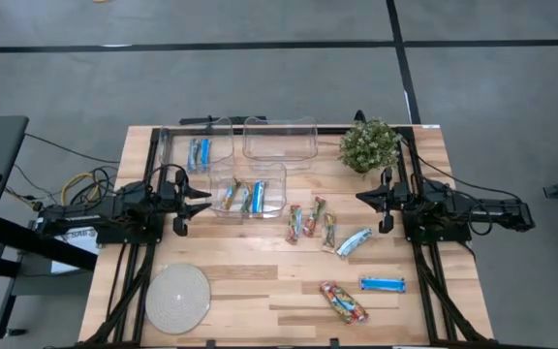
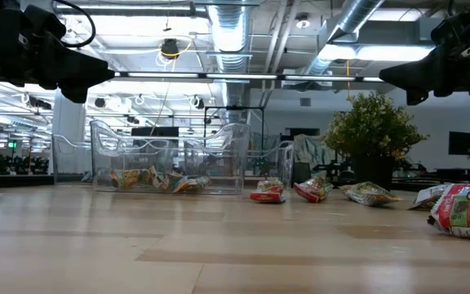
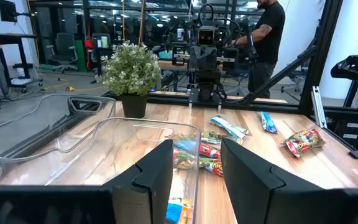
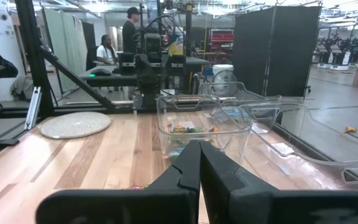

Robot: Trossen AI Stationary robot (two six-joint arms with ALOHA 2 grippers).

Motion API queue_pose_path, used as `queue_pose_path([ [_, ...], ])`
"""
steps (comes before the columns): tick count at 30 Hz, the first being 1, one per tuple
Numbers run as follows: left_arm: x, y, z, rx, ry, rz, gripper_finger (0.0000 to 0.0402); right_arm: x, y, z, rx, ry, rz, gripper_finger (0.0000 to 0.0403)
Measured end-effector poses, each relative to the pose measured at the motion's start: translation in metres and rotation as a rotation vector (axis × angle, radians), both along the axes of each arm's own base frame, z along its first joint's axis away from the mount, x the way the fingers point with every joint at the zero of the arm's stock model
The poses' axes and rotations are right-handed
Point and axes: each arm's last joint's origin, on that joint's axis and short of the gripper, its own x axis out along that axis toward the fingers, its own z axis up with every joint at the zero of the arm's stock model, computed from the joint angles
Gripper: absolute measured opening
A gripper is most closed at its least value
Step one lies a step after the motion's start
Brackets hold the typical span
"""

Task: Pick and place Granola Bars by type
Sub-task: Put the orange granola bar into the bottom transparent bin

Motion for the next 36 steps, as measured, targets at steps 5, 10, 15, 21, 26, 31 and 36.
queue_pose_path([
  [5,0.0,0.0,0.0,0.006,0.001,0.0,0.0128,0.0,0.0,0.001,0.07,-0.009,0.002,0.0],
  [10,0.0,0.0,0.0,0.002,0.0,0.0,0.0128,-0.003,0.0,0.015,0.5,-0.066,0.011,0.0],
  [15,0.0,0.0,0.0,-0.001,0.0,0.0,0.0128,-0.007,0.0,0.036,0.841,-0.054,-0.003,0.0],
  [21,0.0,0.0,0.0,0.009,0.001,0.001,0.0128,-0.005,0.001,0.064,0.765,0.062,-0.044,0.0],
  [26,0.0,0.0,0.0,0.001,0.0,0.001,0.0128,0.006,0.003,0.083,0.643,0.202,-0.044,0.0],
  [31,0.0,0.0,0.0,0.002,0.0,0.001,0.0128,0.022,0.01,0.097,0.517,0.324,0.002,0.0001],
  [36,0.0,0.0,0.0,0.001,0.0,0.003,0.0128,0.036,0.019,0.105,0.351,0.413,0.076,0.0028],
])
